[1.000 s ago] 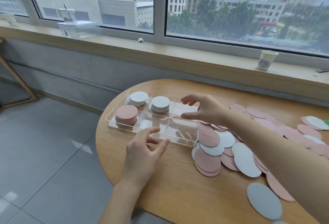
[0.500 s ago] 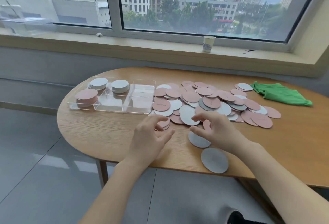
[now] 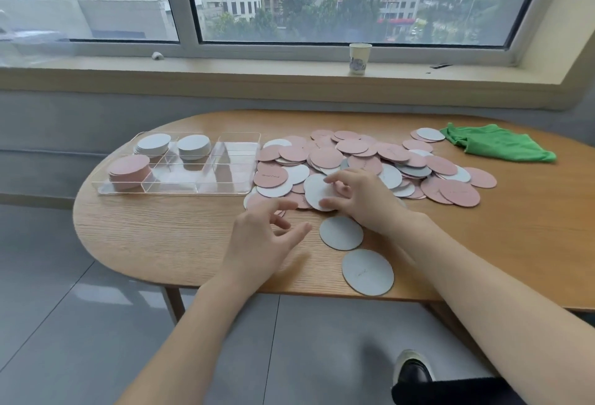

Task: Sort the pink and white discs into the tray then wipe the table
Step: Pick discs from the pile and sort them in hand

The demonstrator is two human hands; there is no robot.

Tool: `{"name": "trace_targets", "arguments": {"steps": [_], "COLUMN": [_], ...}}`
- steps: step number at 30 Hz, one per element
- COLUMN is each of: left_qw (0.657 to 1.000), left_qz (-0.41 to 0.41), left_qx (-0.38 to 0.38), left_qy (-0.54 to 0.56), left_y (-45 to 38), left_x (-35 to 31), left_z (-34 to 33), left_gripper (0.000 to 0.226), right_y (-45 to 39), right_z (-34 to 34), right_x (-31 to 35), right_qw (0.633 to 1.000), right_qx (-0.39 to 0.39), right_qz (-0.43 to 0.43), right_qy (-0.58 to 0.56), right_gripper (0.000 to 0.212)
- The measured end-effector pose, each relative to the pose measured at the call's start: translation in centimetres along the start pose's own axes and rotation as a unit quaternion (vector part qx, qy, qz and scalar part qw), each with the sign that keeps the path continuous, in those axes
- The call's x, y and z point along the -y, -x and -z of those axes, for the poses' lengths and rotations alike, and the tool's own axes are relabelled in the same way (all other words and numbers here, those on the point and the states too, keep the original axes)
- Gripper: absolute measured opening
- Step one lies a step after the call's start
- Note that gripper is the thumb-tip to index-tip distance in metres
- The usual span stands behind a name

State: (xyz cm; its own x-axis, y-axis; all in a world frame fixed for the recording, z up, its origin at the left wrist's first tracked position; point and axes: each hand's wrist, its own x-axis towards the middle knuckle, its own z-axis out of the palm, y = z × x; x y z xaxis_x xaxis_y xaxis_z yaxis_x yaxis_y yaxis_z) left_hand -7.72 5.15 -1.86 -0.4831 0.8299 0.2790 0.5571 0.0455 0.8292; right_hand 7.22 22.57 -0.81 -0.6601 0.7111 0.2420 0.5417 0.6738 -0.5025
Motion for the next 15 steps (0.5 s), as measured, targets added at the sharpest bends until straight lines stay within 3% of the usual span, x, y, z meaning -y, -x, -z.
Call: {"name": "trace_targets", "arguments": {"steps": [7, 11, 15], "left_qw": [1.0, 1.0, 1.0], "left_qz": [0.014, 0.02, 0.023], "left_qx": [0.016, 0.013, 0.008], "left_qy": [0.001, 0.009, 0.013], "left_y": [-0.3, -0.3, -0.2], "left_x": [0.3, 0.3, 0.3], "left_z": [0.1, 0.2, 0.2], "left_gripper": [0.036, 0.037, 0.037], "right_y": [-2.6, -3.2, -3.1], "right_z": [0.5, 0.5, 0.2], "right_x": [-0.2, 0.1, 0.2], "right_qw": [0.997, 0.997, 0.999], "right_qx": [0.055, 0.074, 0.038], "right_qz": [-0.03, -0.023, -0.019], "right_qy": [-0.04, -0.005, -0.033], "right_gripper": [0.064, 0.058, 0.05]}}
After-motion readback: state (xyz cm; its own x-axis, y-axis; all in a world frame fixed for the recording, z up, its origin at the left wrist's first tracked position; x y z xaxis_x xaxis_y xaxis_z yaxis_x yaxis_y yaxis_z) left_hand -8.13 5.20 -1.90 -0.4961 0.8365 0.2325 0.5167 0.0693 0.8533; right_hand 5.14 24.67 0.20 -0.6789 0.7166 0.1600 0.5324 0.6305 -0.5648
